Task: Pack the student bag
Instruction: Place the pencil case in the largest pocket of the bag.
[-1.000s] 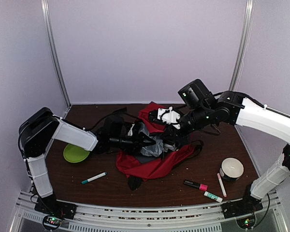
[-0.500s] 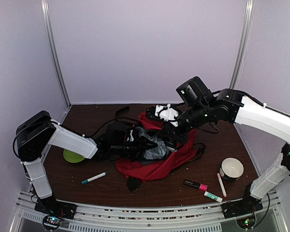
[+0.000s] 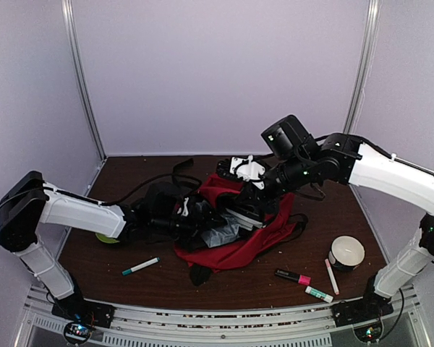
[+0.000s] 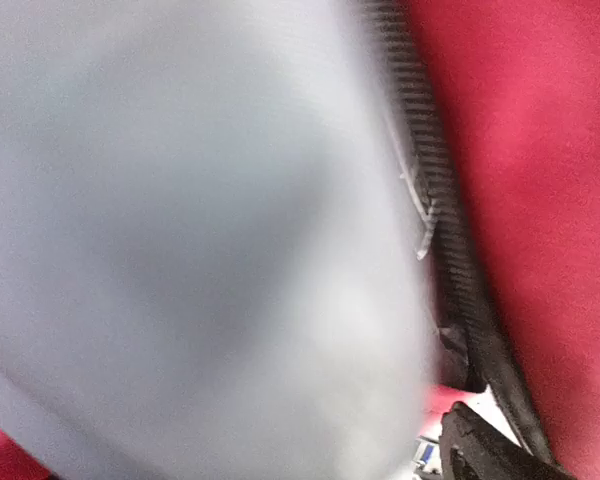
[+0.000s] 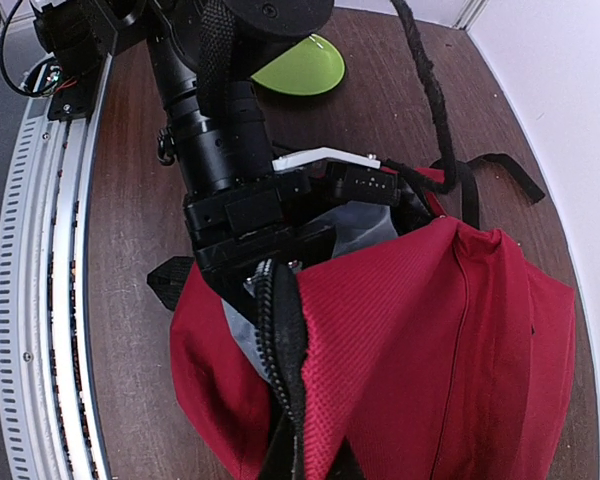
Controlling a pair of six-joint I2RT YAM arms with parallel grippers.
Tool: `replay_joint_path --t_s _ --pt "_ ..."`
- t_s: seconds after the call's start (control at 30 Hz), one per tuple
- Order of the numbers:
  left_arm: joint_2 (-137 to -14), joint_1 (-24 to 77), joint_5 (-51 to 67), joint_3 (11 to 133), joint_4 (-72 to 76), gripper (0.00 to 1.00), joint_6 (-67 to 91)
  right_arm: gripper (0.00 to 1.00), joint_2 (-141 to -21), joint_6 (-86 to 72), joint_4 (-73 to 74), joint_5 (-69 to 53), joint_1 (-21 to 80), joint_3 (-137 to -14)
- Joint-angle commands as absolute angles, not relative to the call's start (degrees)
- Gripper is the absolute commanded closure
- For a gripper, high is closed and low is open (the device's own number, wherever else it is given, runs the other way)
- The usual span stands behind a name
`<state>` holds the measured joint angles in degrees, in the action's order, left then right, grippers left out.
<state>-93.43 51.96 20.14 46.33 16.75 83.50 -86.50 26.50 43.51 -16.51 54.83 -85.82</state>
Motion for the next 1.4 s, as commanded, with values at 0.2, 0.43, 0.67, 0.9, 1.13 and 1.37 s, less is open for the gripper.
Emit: replay_joint_path --t_s 0.2,0.43,0.67,0.9,1.13,1.37 --pt "-93.4 49.5 21.9 45.7 9.8 0.12 76.4 1.0 -86.2 24.9 39.7 -19.2 55.0 -82.6" --pt "-92.6 48.6 18.7 48.5 2.6 0.25 60.5 1.0 -87.1 24.8 39.6 -20.5 55.0 -82.6" --pt "-105.9 49.1 25.8 62.4 5.9 0.36 54.9 1.0 -88.4 23.9 40.7 -23.0 54.9 -84.4" --pt "-111.2 49.7 32.4 64.7 6.5 0.36 55.9 1.0 -86.5 23.8 39.9 -23.5 54.8 -82.0" --pt "-100.6 49.7 30.7 57.7 1.2 0.24 50.3 0.87 -84.2 24.8 40.7 -22.6 53.7 -79.4" --pt "-90.3 49.8 25.0 52.9 -9.2 0.21 44.6 0.49 -78.9 28.0 44.4 -24.1 50.3 -73.2"
